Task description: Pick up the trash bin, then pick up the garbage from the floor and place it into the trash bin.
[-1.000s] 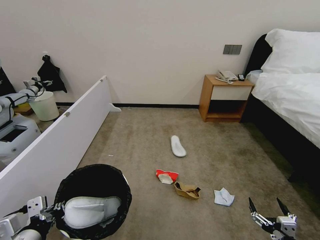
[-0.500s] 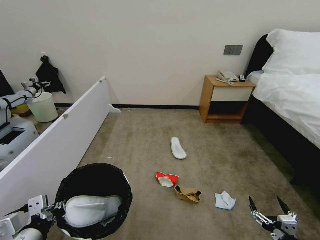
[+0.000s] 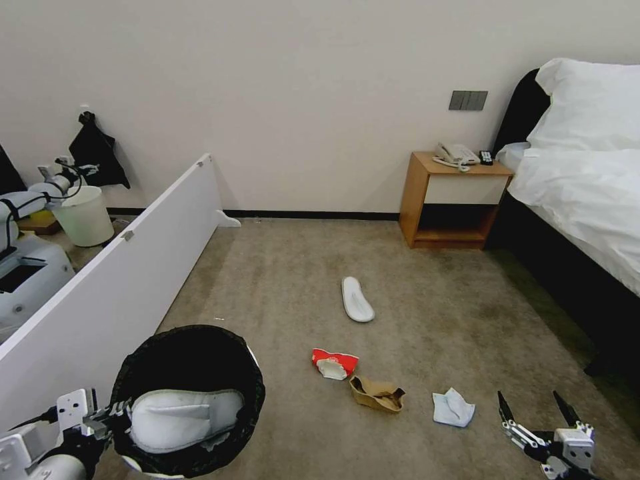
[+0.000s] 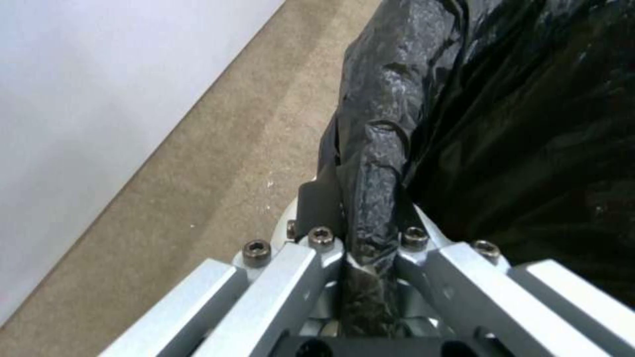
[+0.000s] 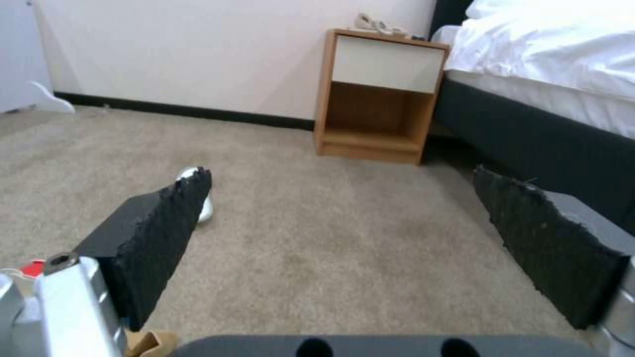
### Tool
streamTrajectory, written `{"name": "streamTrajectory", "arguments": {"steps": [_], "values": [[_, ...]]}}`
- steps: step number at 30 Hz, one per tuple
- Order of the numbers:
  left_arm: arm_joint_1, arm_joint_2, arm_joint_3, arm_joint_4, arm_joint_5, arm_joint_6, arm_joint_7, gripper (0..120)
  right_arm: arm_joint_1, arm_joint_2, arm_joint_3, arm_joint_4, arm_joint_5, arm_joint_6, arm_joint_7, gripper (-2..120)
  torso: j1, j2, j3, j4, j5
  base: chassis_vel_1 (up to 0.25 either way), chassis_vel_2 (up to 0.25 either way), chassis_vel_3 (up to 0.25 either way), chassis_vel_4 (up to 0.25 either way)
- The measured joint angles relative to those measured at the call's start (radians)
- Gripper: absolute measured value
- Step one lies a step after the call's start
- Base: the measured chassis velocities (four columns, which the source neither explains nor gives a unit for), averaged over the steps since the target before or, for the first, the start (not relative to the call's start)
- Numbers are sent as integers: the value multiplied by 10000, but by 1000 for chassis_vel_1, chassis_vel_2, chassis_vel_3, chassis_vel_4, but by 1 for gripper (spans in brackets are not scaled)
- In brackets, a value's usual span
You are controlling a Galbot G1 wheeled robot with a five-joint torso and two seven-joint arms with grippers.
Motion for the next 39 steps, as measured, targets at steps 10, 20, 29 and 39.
{"name": "streamTrajectory", "arguments": {"steps": [10,20,29,39], "values": [[-9,0,22,7,0,5,0,2,5,-37,4,-3,28,-7,-24,100,0,0,0,-1,0,0,0,0,0],[-15,-8,26,4,19,8,0,2,33,-53,-6,-16,31,-18,-46,100,0,0,0,0,0,-9,10,13,-16],[-34,-12,33,0,34,11,-2,2,59,-76,-15,-25,50,-28,-59,100,1,0,0,0,0,0,0,0,0],[-53,-17,33,-1,40,12,-4,2,102,-119,-16,-32,107,-56,-69,100,1,0,0,-1,0,-17,11,10,-11]]}}
